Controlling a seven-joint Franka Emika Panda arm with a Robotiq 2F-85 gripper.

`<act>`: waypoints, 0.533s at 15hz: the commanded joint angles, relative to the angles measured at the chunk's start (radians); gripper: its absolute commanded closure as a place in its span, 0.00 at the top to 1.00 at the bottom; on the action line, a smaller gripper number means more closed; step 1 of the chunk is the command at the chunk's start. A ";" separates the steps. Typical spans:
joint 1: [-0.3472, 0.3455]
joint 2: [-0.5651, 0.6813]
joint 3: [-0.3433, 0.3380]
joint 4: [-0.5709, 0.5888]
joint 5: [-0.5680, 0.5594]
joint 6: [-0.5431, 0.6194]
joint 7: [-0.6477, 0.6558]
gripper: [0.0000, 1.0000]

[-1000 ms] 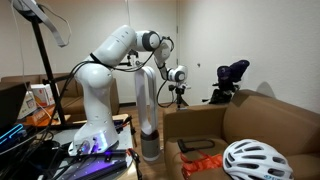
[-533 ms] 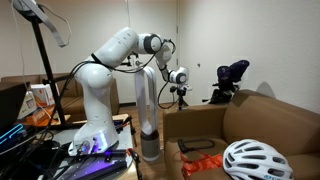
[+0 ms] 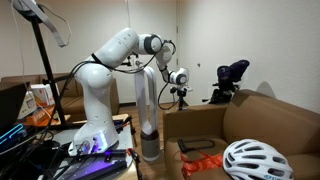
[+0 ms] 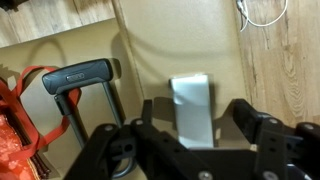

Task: Move the remote from the armrest to the top of the white object

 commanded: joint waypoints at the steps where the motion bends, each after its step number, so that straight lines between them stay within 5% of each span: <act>1: -0.014 0.007 0.002 -0.019 0.009 0.036 -0.003 0.53; 8: -0.011 -0.009 -0.002 -0.024 0.006 0.019 0.001 0.13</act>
